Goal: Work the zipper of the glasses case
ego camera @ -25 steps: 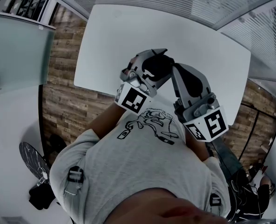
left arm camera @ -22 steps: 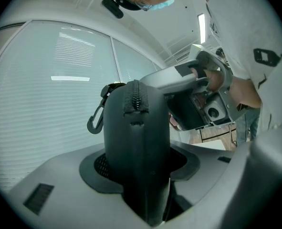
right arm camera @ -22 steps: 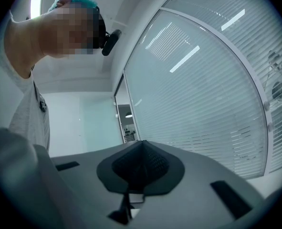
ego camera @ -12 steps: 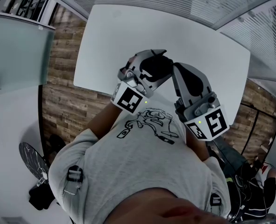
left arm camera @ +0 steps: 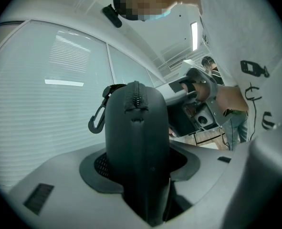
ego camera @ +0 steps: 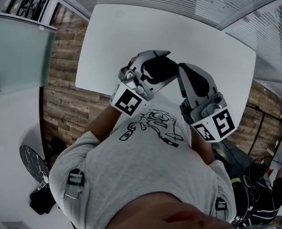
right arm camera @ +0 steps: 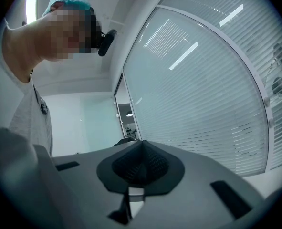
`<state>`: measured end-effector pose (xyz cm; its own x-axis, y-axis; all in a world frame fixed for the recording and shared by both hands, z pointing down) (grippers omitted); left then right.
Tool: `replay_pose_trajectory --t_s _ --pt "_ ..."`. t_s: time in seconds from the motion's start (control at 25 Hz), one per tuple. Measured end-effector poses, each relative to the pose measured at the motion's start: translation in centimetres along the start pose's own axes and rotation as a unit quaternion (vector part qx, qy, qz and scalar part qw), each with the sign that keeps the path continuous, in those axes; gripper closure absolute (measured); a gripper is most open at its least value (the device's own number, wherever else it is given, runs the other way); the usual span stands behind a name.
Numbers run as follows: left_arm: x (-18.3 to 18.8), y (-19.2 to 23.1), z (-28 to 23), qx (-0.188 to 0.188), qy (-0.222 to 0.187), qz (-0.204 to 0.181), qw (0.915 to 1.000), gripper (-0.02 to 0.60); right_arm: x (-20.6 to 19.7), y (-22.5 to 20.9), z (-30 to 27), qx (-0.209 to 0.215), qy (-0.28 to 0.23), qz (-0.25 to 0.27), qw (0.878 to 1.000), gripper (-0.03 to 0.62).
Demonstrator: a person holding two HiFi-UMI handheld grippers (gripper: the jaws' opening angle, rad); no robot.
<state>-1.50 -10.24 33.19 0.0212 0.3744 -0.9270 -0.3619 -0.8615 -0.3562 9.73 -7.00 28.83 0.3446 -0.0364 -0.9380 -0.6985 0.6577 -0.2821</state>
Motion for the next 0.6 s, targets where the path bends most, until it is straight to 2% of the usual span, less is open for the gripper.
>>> replay_pose_trajectory --t_s 0.16,0.36,0.6 --pt "0.1 -0.1 0.5 -0.008 -0.012 -0.003 0.9999 0.334 -0.6 0.1 0.1 0.002 0.005 -0.001 1.000 0.591" --pt "1.3 0.0 0.7 -0.033 -0.046 0.010 0.9984 0.334 -1.1 -0.3 0.2 0.004 0.023 -0.011 1.000 0.591" --pt "1.9 -0.3 0.7 -0.051 -0.062 0.014 0.9967 0.333 -1.8 -0.7 0.7 0.002 0.028 -0.019 0.999 0.591"
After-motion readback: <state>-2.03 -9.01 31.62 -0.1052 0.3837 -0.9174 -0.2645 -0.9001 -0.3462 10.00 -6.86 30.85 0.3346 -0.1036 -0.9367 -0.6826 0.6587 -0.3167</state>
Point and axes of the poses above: the fingertips, and each gripper's own axes: z backward along the fingers, y to its left, x out of its top, the point moved 7 cm from there along z, backward along the fingers, and after that the axes turned 10 degrees about -y, right-handed, at the moved point
